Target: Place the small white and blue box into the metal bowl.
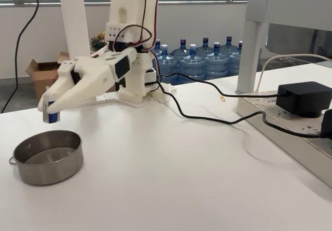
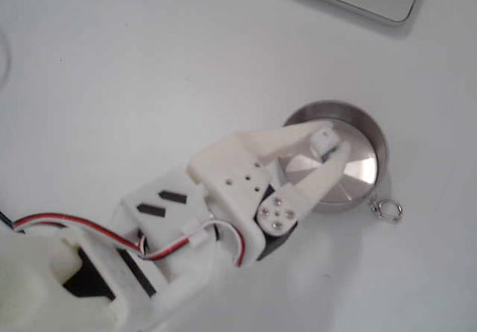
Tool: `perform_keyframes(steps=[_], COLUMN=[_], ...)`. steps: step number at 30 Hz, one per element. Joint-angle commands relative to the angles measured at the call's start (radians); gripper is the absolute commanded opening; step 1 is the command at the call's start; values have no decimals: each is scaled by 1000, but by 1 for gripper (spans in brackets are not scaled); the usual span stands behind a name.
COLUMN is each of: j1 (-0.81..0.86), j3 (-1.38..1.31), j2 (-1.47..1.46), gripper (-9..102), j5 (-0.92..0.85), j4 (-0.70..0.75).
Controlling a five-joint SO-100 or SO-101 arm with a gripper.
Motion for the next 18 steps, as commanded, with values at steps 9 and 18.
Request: perform_keyframes(steps=[9,18], j1=[-20,-71], j3=[-67,-54], j2=[-48,-46], gripper=[-1,8], j5=[-5,-5], j4=[-11,-11])
